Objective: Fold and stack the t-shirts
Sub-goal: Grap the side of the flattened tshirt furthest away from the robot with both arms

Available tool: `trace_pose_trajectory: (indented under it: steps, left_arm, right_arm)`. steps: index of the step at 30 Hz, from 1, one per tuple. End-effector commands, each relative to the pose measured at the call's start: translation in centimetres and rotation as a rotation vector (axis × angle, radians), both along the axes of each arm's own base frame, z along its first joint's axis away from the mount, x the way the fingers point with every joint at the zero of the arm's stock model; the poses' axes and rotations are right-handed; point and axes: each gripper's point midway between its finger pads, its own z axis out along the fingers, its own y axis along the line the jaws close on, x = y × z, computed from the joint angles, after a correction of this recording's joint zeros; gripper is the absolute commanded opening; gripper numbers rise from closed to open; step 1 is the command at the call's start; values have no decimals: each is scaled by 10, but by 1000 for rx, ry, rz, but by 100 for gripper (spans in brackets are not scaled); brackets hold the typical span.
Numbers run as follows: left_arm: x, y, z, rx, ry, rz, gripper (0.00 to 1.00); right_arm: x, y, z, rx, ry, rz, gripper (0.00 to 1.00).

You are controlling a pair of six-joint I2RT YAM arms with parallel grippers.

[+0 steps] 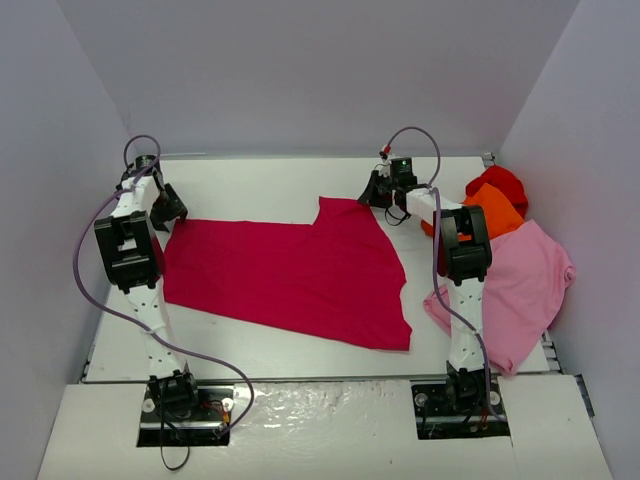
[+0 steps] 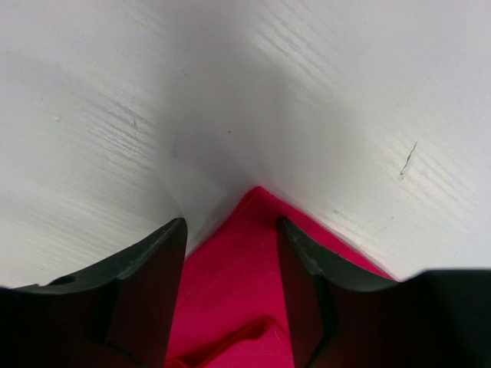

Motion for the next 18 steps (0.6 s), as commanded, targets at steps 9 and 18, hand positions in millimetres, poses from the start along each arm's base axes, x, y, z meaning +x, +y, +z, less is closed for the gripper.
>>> trace_pose_trajectory:
  steps: [9, 18]
  left_arm:
    - [-5, -17, -47, -81, 52, -29, 0]
    - [-6, -16, -7, -48, -85, 1, 0]
  right_arm:
    - [-52, -11, -52, -91, 231, 7, 0]
    - [-49, -12, -41, -102, 204, 12, 0]
